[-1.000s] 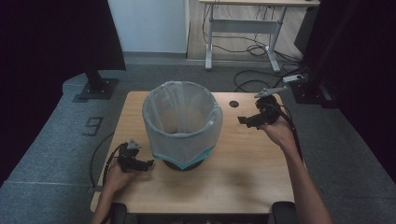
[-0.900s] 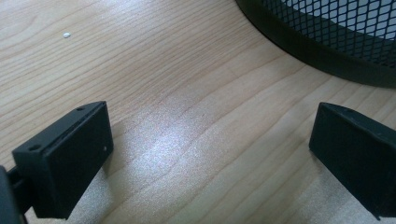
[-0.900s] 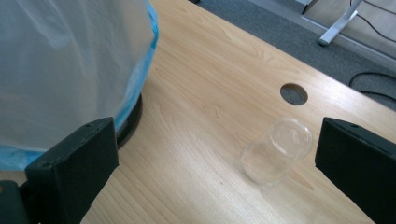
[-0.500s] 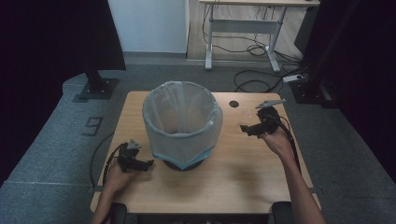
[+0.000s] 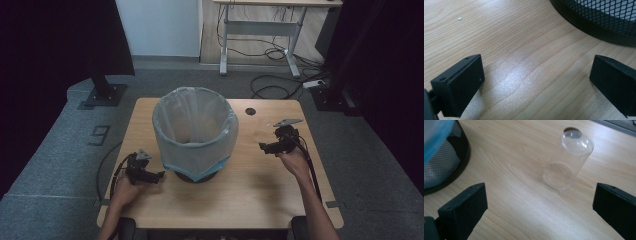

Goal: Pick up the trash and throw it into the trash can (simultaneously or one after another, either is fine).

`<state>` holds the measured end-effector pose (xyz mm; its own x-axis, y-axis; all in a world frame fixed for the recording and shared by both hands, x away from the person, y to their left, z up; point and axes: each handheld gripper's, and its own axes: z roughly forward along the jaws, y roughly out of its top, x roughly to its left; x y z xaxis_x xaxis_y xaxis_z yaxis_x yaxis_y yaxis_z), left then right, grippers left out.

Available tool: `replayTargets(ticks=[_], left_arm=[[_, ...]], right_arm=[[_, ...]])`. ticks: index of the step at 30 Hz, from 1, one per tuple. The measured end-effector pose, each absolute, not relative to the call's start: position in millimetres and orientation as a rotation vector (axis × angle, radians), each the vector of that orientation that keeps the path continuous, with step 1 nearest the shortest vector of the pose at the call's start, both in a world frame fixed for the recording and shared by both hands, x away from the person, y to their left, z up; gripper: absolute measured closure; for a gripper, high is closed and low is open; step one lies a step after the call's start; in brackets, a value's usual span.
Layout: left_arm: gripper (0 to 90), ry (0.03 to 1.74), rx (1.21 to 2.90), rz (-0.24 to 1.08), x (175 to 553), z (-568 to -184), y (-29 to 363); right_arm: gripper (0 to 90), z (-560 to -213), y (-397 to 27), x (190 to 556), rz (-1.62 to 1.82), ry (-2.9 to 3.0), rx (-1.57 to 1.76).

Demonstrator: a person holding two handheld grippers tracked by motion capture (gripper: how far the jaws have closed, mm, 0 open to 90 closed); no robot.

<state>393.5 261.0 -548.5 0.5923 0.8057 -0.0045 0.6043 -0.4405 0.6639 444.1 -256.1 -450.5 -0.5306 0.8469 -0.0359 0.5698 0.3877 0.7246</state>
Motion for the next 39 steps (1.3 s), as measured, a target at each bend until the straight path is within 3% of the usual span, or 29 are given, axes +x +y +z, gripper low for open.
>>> replayTargets(ticks=[27,39], left_arm=[[0.0,1.111,2.194,0.414,393.6,-548.5,261.1],[0.0,1.111,2.194,0.414,393.6,-548.5,261.1]], right_arm=[[0.0,-526.2,-261.3,482.1,0.874,2.133,1.444],[3.8,-539.0,-254.2,500.5,0.866,2.104,1.442]])
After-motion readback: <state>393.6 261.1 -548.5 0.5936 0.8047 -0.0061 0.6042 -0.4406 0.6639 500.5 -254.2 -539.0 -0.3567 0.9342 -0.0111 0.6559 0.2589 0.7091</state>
